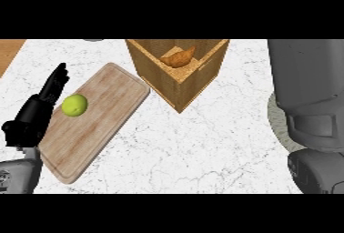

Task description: Pick the croissant from the placemat and place it in the basket

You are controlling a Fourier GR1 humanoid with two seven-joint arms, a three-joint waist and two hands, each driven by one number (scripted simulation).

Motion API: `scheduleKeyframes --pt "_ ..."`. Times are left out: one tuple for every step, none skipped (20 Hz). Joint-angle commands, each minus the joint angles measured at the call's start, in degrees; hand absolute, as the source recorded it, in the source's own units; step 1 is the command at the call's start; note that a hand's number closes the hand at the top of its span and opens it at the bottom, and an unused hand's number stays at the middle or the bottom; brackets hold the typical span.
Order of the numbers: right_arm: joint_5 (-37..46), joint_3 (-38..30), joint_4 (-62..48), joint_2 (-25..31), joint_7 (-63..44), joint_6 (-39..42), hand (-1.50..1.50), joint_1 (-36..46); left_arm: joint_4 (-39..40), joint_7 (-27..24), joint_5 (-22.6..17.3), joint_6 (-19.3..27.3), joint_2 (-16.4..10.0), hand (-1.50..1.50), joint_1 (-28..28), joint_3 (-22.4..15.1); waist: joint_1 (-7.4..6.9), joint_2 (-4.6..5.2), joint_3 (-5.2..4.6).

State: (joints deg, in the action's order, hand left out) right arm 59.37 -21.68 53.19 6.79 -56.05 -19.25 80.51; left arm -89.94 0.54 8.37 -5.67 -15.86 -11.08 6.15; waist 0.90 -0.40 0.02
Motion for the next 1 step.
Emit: scheduleKeyframes --pt "1.95 0.48 10.0 2.38 -3.46 -1.83 -1.5 -5.3 -0.32 0.36 -0.95 -1.06 -0.91 0.0 0.79 1.08 0.71 -0.37 0.01"
